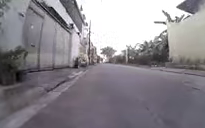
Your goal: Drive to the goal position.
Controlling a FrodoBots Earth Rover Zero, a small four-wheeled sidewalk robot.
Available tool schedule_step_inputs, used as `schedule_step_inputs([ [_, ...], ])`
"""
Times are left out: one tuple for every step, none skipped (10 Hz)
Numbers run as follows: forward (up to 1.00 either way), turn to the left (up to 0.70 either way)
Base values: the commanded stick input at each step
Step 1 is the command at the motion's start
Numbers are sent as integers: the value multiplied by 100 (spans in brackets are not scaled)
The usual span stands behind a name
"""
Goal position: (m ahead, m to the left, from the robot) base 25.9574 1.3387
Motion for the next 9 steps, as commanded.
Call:
schedule_step_inputs([
  [100,0],
  [100,0],
  [100,0],
  [100,0],
  [100,0],
  [100,0],
  [100,0],
  [100,0],
  [100,0],
])
